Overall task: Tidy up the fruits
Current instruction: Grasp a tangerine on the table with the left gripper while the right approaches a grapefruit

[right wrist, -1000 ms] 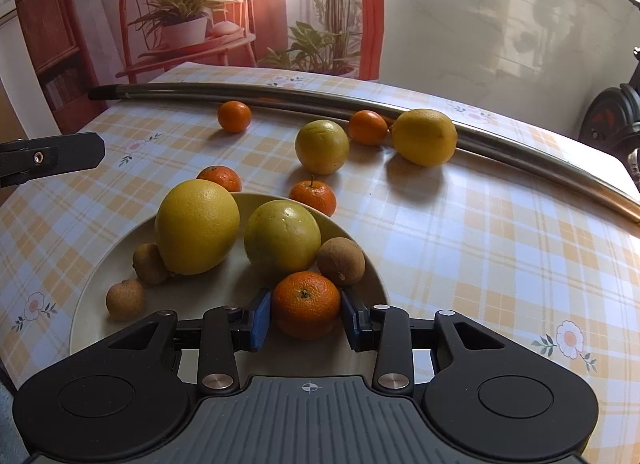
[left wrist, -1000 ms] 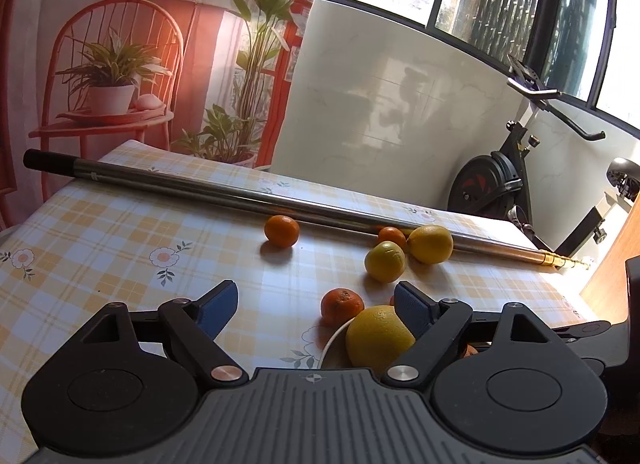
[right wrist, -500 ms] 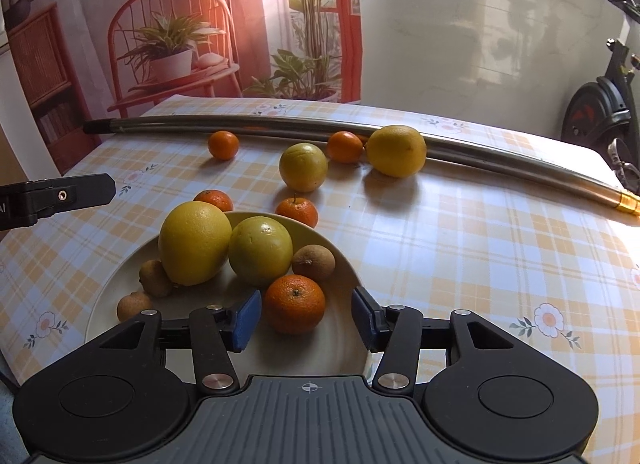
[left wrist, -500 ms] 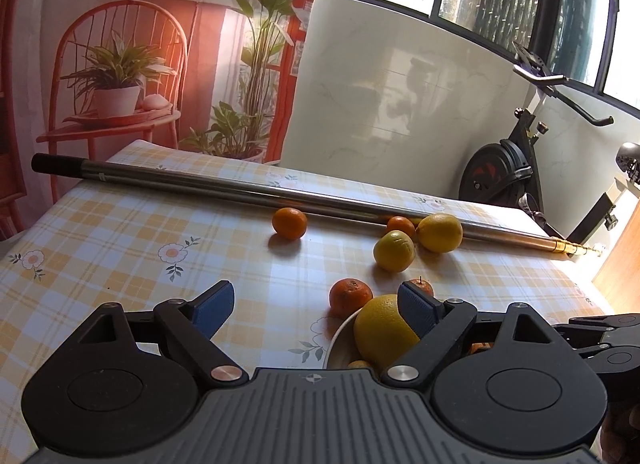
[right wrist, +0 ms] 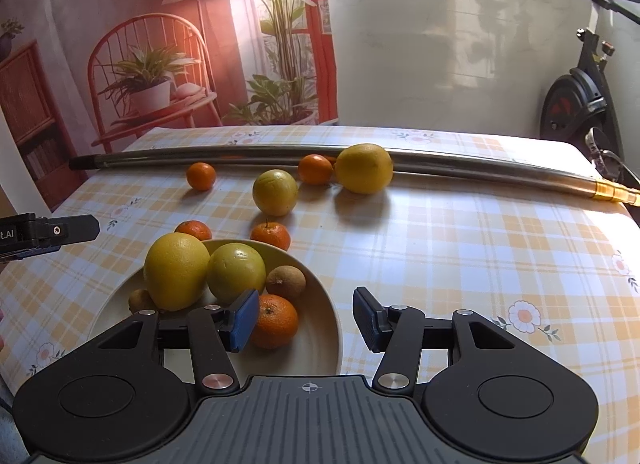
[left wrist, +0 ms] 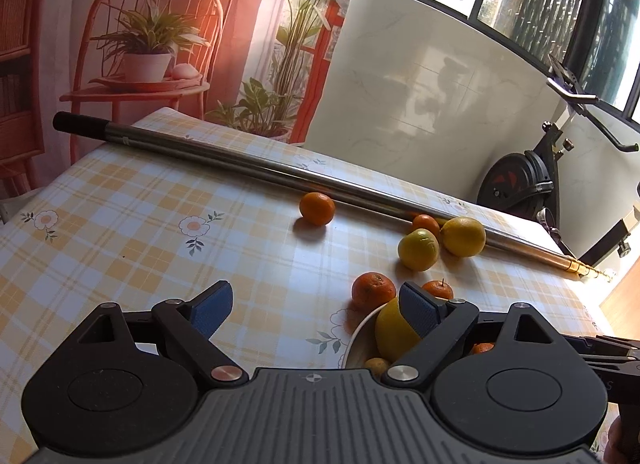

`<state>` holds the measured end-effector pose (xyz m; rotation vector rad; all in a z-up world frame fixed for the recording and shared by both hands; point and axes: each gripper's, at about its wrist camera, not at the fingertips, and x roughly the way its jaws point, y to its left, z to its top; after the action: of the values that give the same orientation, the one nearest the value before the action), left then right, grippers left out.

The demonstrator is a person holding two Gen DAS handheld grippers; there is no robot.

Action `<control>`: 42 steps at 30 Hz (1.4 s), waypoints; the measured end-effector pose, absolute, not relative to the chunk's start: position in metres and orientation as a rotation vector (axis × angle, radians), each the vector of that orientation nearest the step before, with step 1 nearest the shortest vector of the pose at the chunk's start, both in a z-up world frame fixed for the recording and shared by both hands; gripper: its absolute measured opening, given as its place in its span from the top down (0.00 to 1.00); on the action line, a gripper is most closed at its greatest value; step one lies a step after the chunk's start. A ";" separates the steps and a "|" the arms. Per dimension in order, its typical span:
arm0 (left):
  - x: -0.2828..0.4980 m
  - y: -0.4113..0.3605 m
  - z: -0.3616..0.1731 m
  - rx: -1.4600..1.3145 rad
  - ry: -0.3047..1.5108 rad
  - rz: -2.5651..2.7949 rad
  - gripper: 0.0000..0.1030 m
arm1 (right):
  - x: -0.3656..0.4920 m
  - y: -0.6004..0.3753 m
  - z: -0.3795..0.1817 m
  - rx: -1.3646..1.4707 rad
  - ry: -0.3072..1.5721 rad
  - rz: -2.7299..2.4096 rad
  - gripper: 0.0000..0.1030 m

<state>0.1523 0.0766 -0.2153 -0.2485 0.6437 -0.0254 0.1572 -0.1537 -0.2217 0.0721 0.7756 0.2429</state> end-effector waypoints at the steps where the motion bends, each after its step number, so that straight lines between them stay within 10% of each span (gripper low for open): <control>1: 0.153 0.078 -0.215 -0.254 0.649 -0.025 0.11 | 0.157 -0.154 -0.222 0.074 0.775 0.242 0.53; 42: 0.252 0.094 -0.175 -0.069 0.671 -0.028 0.20 | 0.231 -0.188 -0.195 0.148 0.689 0.196 0.49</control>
<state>0.2525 0.0938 -0.1747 -0.0687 0.6714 -0.0284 0.2309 -0.1884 -0.1947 0.1482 0.6888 0.1962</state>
